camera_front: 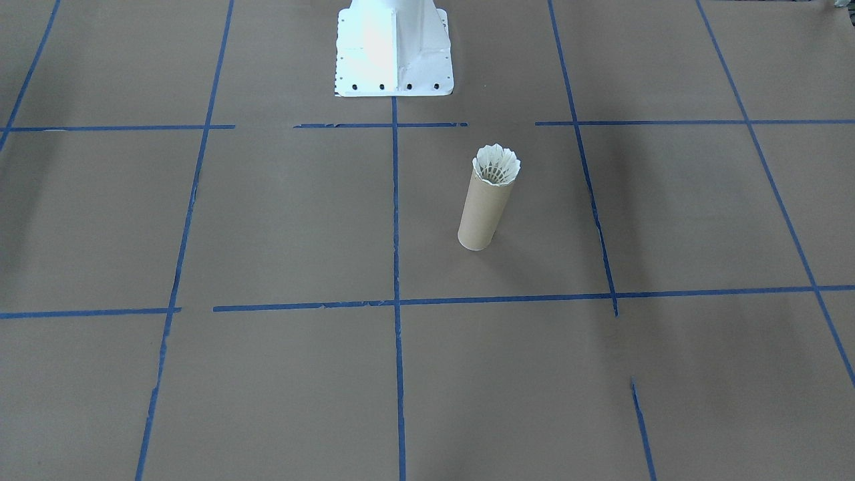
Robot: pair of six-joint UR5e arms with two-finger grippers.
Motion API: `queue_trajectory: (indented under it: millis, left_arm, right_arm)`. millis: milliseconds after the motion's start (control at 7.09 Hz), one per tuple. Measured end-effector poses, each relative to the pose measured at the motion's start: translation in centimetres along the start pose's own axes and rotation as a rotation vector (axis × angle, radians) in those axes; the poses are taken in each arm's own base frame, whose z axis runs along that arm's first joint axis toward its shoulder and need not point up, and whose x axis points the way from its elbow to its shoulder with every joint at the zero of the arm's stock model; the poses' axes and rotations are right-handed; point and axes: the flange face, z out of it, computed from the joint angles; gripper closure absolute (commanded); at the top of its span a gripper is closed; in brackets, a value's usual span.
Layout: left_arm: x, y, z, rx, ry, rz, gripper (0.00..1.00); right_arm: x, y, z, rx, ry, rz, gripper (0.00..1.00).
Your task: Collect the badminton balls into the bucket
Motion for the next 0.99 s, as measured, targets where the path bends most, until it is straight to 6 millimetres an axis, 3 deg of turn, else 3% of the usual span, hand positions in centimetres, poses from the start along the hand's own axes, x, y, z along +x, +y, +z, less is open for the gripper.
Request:
queue_trajectory:
  millis: [987]
  left_arm:
    - [-0.09,0.24,0.38,-0.006,0.043,-0.018,0.00]
  right_arm:
    - [0.02,0.00,0.00,0.000,0.001,0.000,0.00]
